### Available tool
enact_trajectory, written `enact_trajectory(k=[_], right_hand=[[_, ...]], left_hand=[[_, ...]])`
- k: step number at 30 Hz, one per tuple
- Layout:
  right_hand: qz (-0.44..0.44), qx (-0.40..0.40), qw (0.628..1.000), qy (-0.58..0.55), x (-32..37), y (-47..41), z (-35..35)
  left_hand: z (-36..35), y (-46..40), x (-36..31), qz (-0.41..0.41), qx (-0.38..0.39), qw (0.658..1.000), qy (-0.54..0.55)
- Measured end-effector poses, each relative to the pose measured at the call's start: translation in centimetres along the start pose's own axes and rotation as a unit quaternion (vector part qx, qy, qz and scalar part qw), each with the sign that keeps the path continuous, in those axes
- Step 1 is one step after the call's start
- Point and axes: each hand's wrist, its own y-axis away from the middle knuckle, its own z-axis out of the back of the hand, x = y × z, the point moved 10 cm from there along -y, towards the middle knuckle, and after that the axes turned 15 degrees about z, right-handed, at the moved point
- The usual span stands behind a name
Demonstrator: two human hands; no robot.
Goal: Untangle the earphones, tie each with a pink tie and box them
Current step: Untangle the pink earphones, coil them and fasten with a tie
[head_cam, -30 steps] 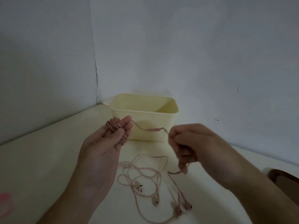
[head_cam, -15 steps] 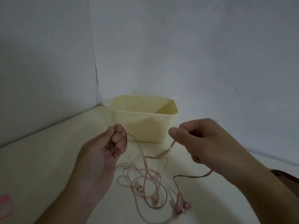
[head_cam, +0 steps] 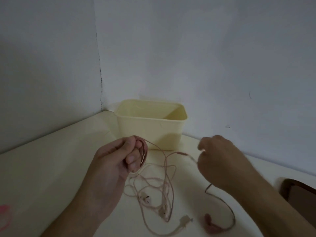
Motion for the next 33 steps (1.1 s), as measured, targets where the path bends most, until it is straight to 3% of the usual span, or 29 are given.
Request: enact_trajectory(k=[2, 4, 8, 12, 17, 22, 26, 28, 30, 33], right_hand=[[0.056, -0.026, 0.989, -0.133, 2.1, -0.2, -0.4], [0.113, -0.027, 0.955, -0.274, 5.2, 0.1, -0.9], [0.256, -0.028, 0.931, -0.26, 8.9, 0.4, -2.7], [0.236, -0.009, 0.921, -0.31, 8.1, -0.1, -3.5], [0.148, -0.081, 0.904, -0.393, 4.9, -0.4, -1.5], [0.208, -0.042, 0.931, -0.297, 7.3, 0.4, -3.7], [0.236, 0.053, 0.947, -0.211, 9.6, 1.3, -6.4], [0.252, 0.069, 0.945, -0.196, 10.1, 1.6, -5.9], [0.26, 0.034, 0.944, -0.198, 9.9, 1.4, -4.1], [0.261, -0.047, 0.944, -0.198, 8.3, 0.9, -0.7]], left_hand=[[-1.1, 0.3, 0.4, 0.01, 0.042, 0.999, -0.026], [-2.2, 0.6, 0.8, 0.02, 0.089, 0.995, -0.049], [-3.8, 1.2, 1.5, 0.04, 0.163, 0.982, -0.081], [-4.1, 1.2, 1.6, 0.047, 0.179, 0.979, -0.089], [-3.4, 0.9, 1.7, 0.063, 0.15, 0.985, -0.047], [-3.3, 1.0, 0.7, 0.038, 0.194, 0.975, 0.096], [-1.5, 0.3, -0.2, -0.016, 0.108, 0.985, 0.131], [-1.0, 0.2, -0.5, -0.052, 0.034, 0.997, 0.035], [-1.6, 0.6, -0.7, -0.091, -0.022, 0.985, -0.147], [-3.3, 1.0, 1.3, -0.061, 0.021, 0.943, -0.328]])
